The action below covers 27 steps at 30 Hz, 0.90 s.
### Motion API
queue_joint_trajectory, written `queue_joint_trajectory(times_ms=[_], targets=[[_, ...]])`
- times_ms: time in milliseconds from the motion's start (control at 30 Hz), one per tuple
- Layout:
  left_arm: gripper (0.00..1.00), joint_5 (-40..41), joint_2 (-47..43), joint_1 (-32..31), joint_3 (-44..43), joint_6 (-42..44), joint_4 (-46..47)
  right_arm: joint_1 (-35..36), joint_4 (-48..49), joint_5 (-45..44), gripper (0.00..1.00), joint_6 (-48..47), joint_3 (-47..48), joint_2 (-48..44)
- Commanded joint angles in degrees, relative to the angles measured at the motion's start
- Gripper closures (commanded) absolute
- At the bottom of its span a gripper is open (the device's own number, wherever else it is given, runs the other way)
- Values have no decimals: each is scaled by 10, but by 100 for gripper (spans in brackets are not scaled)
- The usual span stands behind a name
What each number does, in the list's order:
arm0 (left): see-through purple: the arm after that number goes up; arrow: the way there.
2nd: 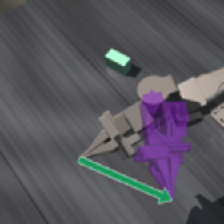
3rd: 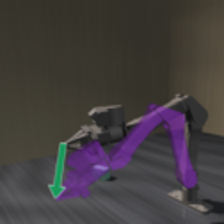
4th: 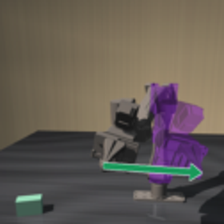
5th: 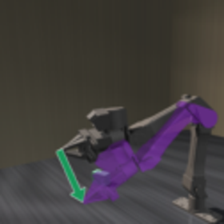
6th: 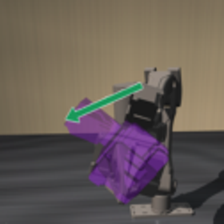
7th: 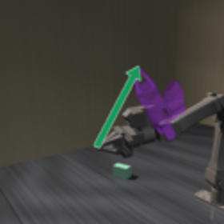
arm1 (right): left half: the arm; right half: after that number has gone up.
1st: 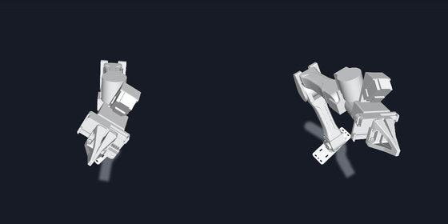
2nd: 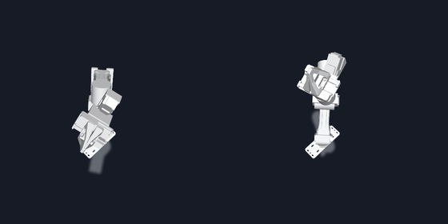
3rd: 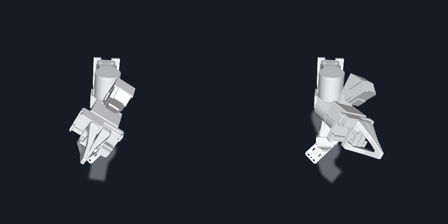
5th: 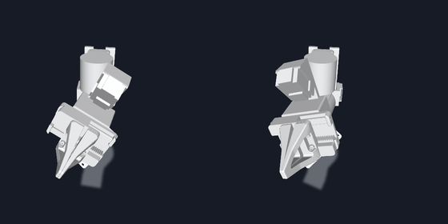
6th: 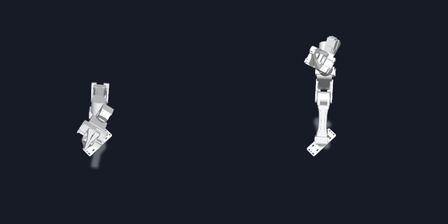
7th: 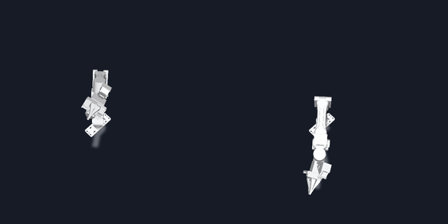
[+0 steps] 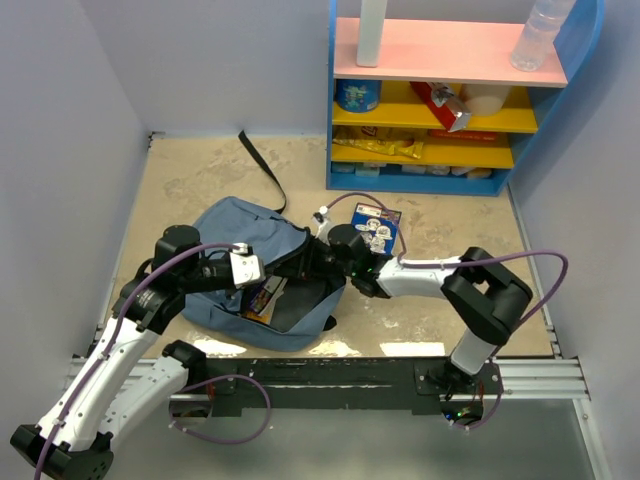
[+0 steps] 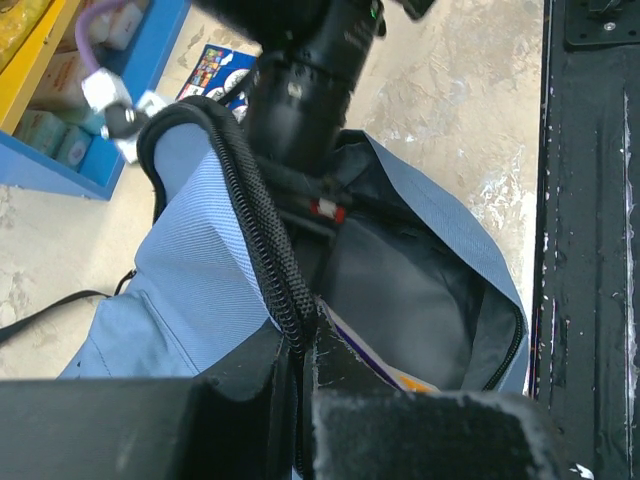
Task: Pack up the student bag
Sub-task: Place the book in the student bag, then pick up the book from the center of the board.
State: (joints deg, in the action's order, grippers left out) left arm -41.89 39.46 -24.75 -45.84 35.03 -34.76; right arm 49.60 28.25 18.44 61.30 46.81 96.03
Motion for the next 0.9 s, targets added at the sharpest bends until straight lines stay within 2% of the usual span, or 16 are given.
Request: queue_joint_trajectory(times_ms=[0, 100, 133, 200, 233, 300, 467, 567, 600, 733, 867], targets=[[100, -52, -7, 1, -8, -9, 66, 44, 54, -35, 89, -30, 43, 34], [100, -50, -6, 1, -13, -8, 59, 47, 39, -47, 64, -51, 59, 32], [100, -48, -6, 1, -14, -3, 56, 47, 24, -59, 46, -59, 56, 23], [100, -44, -8, 1, -14, 1, 46, 38, -13, -79, 29, -80, 41, -15], [100, -44, -8, 1, -14, 4, 44, 31, -17, -82, 15, -83, 12, -32], [100, -45, -10, 1, -11, 7, 41, 2, -21, -77, 2, -81, -24, -87], [100, -48, -11, 1, -4, 1, 49, -71, -101, -46, 1, -95, -101, -206], [100, -50, -11, 1, -6, -1, 51, -134, -182, -67, 1, -128, -119, -281], [100, -50, -11, 1, -6, -1, 50, -174, -202, -87, 1, -143, -123, -306], [100, -50, -11, 1, -8, -1, 49, -266, -271, -135, 1, -180, -145, -325], [100, -53, -11, 1, -6, -3, 53, -346, -254, -133, 1, -205, -152, -281]])
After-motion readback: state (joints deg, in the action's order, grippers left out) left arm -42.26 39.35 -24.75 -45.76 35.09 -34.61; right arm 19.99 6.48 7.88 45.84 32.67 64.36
